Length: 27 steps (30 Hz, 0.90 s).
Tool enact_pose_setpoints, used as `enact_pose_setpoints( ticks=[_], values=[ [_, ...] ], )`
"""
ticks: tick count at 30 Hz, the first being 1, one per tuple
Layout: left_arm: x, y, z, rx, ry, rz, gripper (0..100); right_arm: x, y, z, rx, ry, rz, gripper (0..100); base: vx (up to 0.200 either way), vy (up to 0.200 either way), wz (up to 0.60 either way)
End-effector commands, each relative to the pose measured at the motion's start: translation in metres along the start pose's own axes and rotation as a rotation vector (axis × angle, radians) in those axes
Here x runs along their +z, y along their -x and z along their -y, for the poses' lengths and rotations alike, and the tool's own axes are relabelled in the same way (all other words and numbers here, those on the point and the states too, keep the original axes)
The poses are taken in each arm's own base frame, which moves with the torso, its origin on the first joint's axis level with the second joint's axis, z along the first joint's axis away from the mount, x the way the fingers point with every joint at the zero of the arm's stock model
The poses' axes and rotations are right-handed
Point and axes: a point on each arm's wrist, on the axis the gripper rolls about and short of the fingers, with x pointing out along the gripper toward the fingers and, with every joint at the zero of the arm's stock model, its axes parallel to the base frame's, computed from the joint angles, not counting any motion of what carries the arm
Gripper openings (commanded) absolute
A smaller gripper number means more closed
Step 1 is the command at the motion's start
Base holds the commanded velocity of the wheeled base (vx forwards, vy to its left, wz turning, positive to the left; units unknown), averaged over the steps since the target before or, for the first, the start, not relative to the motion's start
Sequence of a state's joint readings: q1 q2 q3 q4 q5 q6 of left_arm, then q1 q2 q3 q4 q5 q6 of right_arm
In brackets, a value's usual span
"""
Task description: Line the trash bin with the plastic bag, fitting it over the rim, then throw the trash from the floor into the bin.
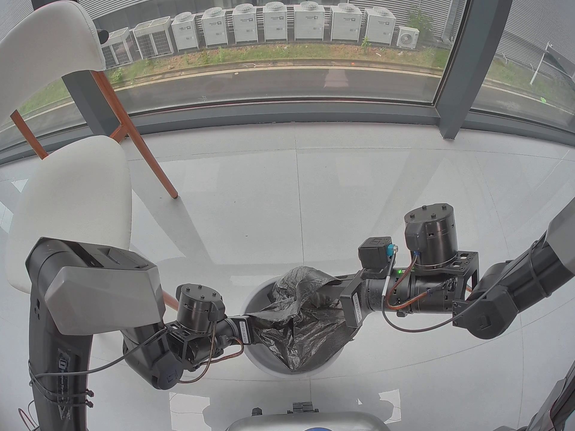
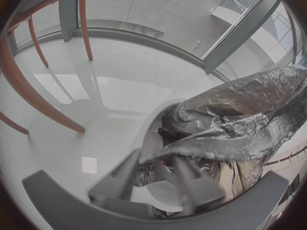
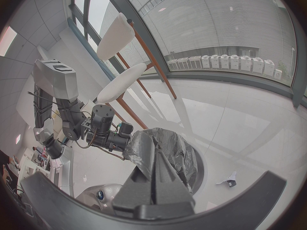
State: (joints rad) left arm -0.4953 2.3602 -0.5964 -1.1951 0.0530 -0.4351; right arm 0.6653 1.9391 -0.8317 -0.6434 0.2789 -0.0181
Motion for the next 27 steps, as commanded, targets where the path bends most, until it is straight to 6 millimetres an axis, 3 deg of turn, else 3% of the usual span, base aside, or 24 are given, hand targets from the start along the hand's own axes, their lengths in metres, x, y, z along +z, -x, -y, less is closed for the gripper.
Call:
enact_pose_setpoints(
  ticks=[1, 12, 27],
  values=[
    [0.0, 0.001, -0.003, 0.009, 0.004, -0.003, 0, 0.0, 0.0, -0.001, 0.002, 0.001, -0.002, 0, 0.0, 0.0, 0.0],
    [0.001, 0.008, -0.011, 0.033, 0.015, -0.01, 0, -0.002, 0.0, -0.002, 0.005, 0.001, -0.007, 0, 0.0, 0.0, 0.0],
    [0.037, 0.056, -0.01, 0.08, 0.034, -0.052, 0, -0.017, 0.007, 0.007, 0.024, -0.029, -0.053, 0, 0.0, 0.0, 0.0]
  ],
)
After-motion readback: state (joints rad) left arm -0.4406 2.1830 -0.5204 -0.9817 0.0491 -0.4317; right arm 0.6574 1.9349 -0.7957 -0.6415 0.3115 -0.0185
